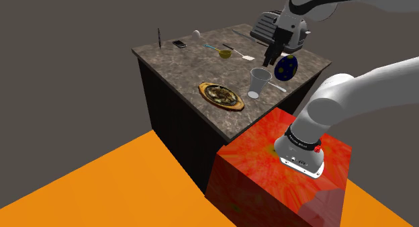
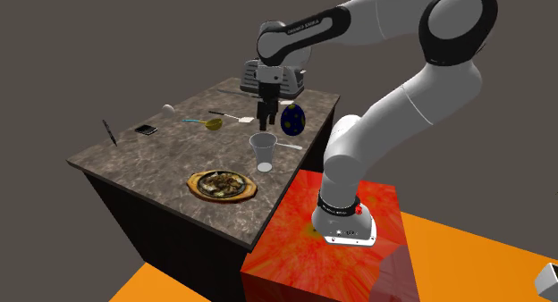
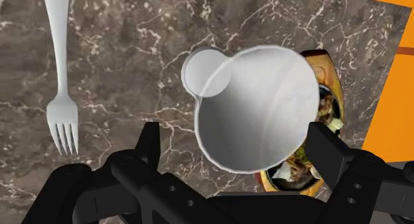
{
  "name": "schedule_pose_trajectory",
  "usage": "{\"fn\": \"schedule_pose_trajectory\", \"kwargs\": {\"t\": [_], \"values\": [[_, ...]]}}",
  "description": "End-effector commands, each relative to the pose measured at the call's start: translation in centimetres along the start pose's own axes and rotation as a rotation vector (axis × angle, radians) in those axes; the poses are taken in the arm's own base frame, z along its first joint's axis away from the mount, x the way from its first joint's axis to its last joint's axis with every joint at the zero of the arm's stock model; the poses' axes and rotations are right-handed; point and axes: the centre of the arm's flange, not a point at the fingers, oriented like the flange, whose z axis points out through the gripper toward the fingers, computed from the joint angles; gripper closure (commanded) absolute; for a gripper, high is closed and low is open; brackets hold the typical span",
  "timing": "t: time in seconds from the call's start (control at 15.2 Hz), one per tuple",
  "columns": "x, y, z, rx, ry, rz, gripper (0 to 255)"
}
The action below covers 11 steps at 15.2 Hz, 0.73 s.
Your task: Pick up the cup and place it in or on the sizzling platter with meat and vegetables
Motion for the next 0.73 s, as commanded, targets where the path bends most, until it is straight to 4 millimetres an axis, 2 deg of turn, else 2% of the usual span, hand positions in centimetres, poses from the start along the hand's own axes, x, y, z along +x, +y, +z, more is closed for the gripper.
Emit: {"fn": "schedule_pose_trajectory", "kwargs": {"t": [0.0, 0.07, 0.53, 0.66], "values": [[0.1, 2.2, 1.9, 0.012, 0.001, -0.001, 0], [0.1, 2.2, 1.9, 0.012, 0.001, -0.001, 0], [0.1, 2.2, 5.9, 0.012, 0.001, -0.001, 0], [0.1, 2.2, 5.9, 0.012, 0.001, -0.001, 0]]}}
